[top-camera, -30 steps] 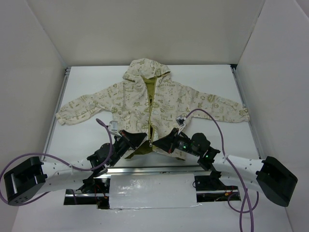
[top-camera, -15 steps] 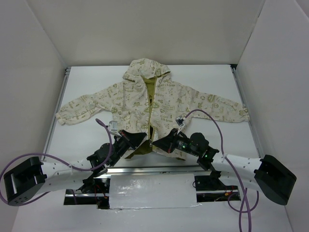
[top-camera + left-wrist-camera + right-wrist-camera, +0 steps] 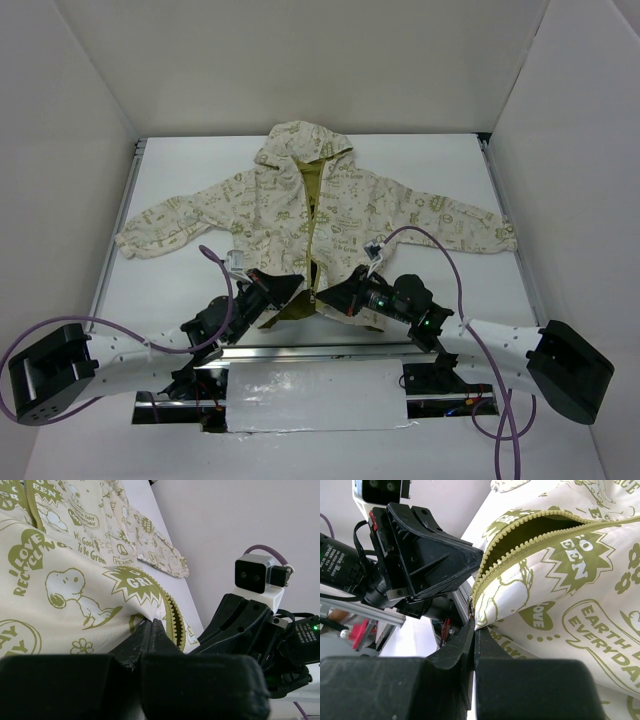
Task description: Zip up the jacket
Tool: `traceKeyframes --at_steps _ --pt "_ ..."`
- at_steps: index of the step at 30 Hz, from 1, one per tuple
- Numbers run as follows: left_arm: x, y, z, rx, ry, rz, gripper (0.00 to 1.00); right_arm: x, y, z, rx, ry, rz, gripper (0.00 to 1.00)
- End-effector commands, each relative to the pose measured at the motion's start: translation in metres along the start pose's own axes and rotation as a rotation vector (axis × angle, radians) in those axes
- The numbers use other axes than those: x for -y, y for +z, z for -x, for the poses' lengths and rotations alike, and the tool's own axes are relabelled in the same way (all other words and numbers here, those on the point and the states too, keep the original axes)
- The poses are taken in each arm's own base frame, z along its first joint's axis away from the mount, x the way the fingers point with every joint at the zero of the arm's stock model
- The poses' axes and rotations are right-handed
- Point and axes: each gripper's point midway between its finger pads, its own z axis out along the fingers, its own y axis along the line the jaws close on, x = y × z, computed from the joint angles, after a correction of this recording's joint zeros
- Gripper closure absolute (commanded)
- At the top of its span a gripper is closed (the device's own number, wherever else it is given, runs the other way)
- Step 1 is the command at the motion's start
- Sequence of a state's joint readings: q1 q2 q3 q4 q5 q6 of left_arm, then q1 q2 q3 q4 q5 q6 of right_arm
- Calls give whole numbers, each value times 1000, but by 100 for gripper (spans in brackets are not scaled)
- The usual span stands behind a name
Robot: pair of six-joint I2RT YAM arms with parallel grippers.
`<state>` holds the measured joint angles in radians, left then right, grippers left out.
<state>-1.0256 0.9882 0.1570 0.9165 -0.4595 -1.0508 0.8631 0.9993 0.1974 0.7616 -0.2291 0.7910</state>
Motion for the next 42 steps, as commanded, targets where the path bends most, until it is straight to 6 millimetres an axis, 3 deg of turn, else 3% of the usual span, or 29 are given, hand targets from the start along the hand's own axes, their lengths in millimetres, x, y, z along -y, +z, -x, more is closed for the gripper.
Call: traceKeyframes --at_steps 1,20,30,42 --pt "24 6 10 30 -24 -60 100 -17 7 25 70 -31 42 100" --pt "21 2 15 46 -26 -52 100 -9 16 26 59 -3 -9 100" --pt "7 7 17 64 -3 42 100 -9 11 21 44 27 -10 100" --pt "10 14 16 56 11 60 100 -6 17 20 23 59 -41 100"
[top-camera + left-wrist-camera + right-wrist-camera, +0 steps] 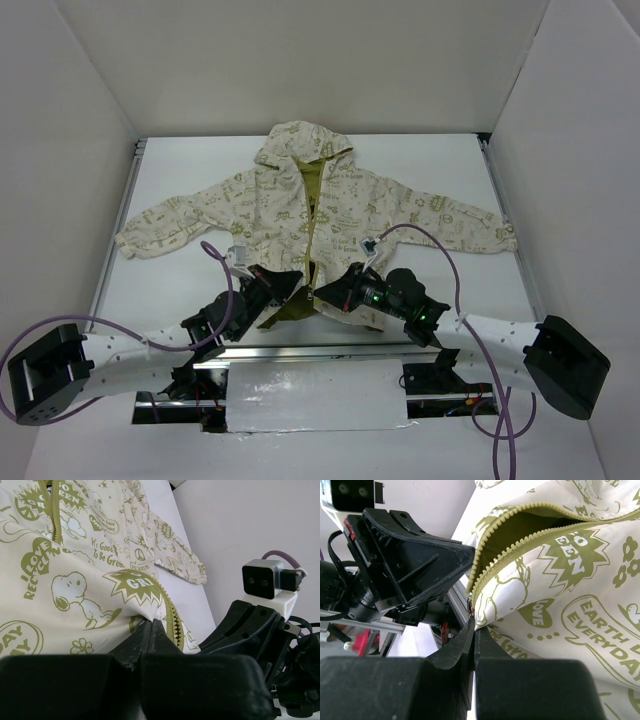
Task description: Zip up the jacket
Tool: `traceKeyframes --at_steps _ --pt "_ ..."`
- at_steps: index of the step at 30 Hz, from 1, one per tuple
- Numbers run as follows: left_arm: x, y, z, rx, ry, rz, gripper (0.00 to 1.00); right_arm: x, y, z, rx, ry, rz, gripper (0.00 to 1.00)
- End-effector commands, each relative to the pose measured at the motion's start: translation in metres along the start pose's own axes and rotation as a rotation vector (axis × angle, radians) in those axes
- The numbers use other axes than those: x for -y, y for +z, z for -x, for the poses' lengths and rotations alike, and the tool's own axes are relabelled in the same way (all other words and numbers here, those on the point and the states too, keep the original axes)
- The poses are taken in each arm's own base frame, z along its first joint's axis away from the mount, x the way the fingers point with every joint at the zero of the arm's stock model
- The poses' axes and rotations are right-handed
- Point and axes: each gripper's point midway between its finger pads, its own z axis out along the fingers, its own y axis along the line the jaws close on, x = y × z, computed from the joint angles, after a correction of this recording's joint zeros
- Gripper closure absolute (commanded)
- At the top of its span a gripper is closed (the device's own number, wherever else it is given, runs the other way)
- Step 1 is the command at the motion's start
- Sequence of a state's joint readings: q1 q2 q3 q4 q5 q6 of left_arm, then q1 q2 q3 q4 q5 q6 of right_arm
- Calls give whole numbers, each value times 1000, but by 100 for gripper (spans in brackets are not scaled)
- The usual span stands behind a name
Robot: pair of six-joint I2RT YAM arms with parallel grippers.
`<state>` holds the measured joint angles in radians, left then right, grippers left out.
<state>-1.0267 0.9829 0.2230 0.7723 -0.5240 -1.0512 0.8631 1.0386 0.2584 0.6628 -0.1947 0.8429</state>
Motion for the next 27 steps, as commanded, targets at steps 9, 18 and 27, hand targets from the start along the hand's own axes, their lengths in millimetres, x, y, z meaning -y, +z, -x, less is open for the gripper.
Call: traceKeyframes --at_steps 9,18,27 --pt "15 7 9 36 -26 -16 100 -17 4 22 69 -6 36 100" --pt "18 5 9 31 -31 -31 100 -11 7 24 78 3 2 100" --pt "19 4 8 25 -35 -38 100 -9 8 25 79 10 -11 100"
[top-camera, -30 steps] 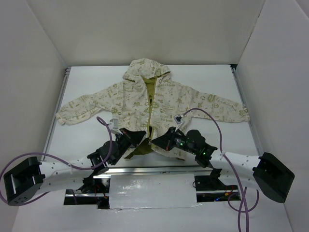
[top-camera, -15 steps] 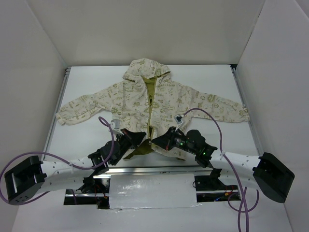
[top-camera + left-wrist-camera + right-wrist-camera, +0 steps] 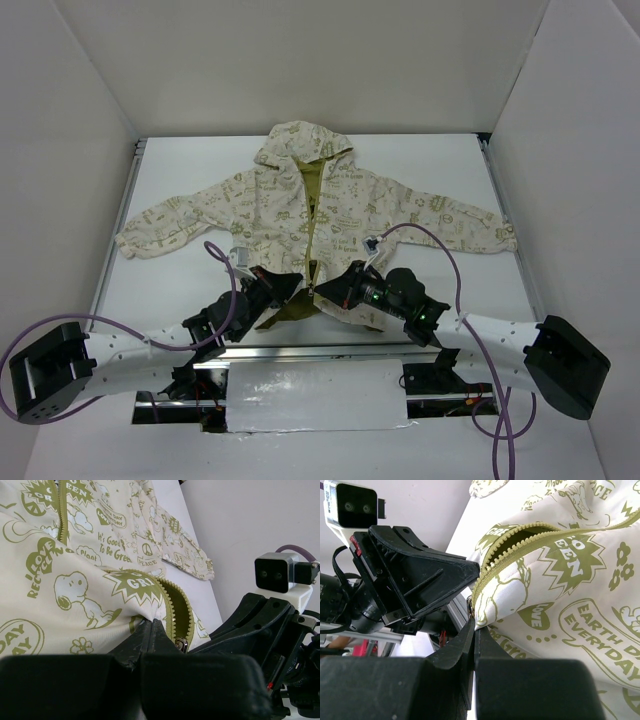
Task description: Zip up the jacket
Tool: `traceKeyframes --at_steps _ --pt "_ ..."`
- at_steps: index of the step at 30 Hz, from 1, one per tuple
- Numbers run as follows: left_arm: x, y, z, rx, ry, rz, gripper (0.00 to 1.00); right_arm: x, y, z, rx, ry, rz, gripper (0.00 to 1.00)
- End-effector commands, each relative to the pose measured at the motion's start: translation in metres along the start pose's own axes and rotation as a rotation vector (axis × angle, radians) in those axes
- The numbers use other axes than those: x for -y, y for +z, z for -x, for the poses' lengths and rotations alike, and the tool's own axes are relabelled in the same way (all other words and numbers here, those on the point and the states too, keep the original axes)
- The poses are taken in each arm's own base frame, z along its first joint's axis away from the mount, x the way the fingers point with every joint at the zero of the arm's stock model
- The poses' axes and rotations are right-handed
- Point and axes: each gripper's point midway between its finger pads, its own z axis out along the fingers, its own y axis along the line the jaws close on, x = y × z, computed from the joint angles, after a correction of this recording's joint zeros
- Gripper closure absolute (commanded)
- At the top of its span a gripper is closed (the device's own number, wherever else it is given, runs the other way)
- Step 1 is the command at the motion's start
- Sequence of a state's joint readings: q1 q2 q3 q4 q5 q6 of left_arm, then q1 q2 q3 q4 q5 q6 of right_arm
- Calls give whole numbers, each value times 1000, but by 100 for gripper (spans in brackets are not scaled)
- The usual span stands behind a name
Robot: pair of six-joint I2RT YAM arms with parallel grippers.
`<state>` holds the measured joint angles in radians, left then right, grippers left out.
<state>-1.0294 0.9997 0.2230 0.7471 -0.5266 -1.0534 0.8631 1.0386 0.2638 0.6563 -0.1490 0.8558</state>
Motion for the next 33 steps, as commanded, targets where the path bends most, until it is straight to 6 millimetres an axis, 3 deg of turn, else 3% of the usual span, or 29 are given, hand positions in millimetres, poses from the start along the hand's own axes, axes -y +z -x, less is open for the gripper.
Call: traceKeyframes --at_steps 1,15,33 --pt "28 2 16 45 -53 -71 100 -13 7 18 44 1 19 100" --pt "25 3 23 73 -41 -41 100 -14 4 3 -1 37 60 100" --pt "26 2 19 54 -38 -56 100 -14 8 12 16 8 36 100"
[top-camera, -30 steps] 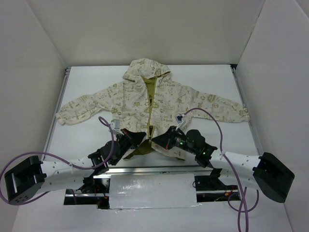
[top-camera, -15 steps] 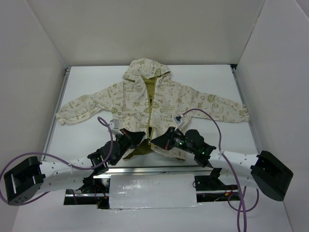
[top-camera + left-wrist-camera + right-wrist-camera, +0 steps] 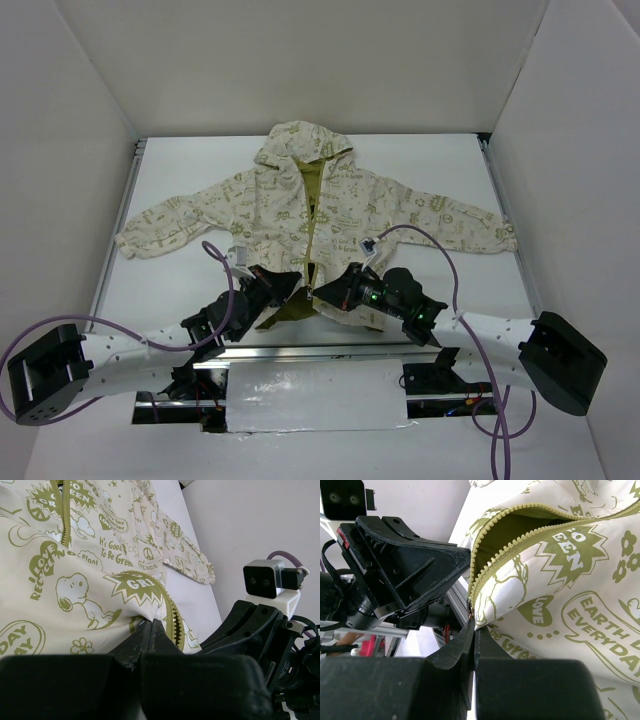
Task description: Zip up the jacket
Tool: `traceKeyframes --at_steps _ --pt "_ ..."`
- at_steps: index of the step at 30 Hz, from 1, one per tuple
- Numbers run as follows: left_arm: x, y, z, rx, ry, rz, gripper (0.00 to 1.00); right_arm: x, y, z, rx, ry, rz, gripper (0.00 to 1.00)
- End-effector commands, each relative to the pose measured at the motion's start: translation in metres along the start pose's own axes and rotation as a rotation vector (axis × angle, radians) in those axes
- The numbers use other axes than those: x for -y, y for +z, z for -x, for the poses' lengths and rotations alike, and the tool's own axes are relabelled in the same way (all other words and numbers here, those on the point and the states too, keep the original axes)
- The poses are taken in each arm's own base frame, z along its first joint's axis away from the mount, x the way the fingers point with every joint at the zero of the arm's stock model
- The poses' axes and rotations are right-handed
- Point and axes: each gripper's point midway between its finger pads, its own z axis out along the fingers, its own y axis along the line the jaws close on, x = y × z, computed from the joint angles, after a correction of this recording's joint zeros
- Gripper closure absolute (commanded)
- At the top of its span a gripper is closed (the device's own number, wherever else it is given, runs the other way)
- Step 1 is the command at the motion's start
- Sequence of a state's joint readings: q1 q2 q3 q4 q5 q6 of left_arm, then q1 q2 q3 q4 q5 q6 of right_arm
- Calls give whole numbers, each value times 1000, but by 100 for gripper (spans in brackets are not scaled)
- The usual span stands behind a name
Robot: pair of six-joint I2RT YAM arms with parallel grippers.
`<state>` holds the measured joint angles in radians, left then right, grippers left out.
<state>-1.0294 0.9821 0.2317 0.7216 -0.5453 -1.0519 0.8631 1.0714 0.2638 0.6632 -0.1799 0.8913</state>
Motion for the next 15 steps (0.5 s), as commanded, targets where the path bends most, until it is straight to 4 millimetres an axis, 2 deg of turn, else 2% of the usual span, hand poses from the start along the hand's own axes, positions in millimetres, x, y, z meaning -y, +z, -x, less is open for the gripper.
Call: traceKeyframes --at_steps 1,15 --pt "26 2 14 38 -40 -66 100 -17 6 21 56 -33 35 100" --pt "22 2 12 36 -42 -57 100 -24 7 25 68 -34 53 100"
